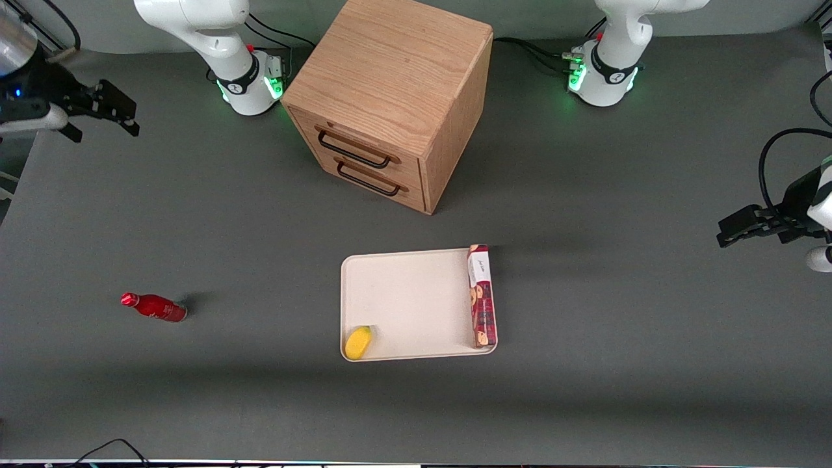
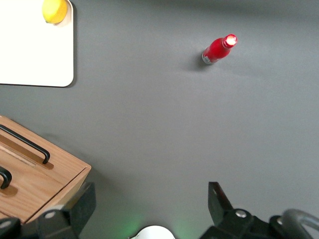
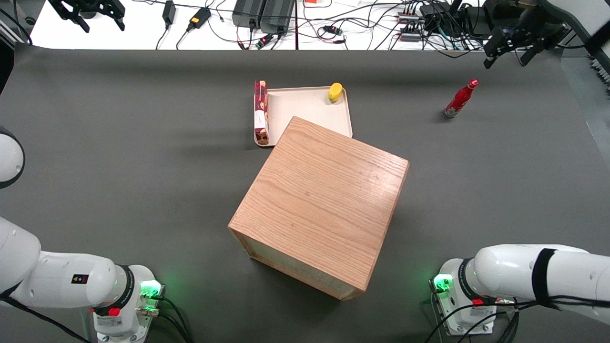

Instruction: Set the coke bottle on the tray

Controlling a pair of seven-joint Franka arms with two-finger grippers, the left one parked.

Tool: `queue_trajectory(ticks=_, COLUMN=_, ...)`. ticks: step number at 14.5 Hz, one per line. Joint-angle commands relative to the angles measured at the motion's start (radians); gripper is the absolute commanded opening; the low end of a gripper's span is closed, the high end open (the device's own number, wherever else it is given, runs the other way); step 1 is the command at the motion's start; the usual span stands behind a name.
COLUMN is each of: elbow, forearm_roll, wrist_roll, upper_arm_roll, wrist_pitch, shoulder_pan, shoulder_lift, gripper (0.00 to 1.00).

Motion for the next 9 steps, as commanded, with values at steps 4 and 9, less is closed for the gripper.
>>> queue_trajectory(ticks=4, elbow=0.130, forearm_roll=-0.031, wrist_roll=-0.092, upper_arm_roll=-0.076, wrist_pitch=0.120, shoulder_pan=-0.007, shoulder_lift=0.243, gripper=1.00)
queue_trajectory(ticks=9, elbow=0.328, forearm_roll=-0.055, wrist_roll=-0.220, upper_arm_roll=-0.115, wrist_pitch=0.289, shoulder_pan=-0.007, shoulder_lift=0.585, gripper=1.00)
